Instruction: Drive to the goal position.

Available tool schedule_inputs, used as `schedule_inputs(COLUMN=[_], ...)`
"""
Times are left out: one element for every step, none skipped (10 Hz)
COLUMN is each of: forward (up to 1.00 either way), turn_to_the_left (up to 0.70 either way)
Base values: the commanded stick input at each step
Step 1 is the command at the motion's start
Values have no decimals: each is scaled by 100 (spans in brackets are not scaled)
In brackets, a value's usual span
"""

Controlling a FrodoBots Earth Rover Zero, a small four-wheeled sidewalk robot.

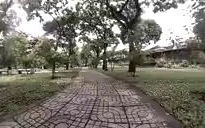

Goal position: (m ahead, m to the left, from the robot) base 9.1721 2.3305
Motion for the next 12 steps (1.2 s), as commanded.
schedule_inputs(forward=[100, 100, 100, 100, 100, 100, 100, 100, 100, 100, 100, 100], turn_to_the_left=[0, 0, 0, 0, 0, 0, 0, 0, 0, 23, 27, 4])
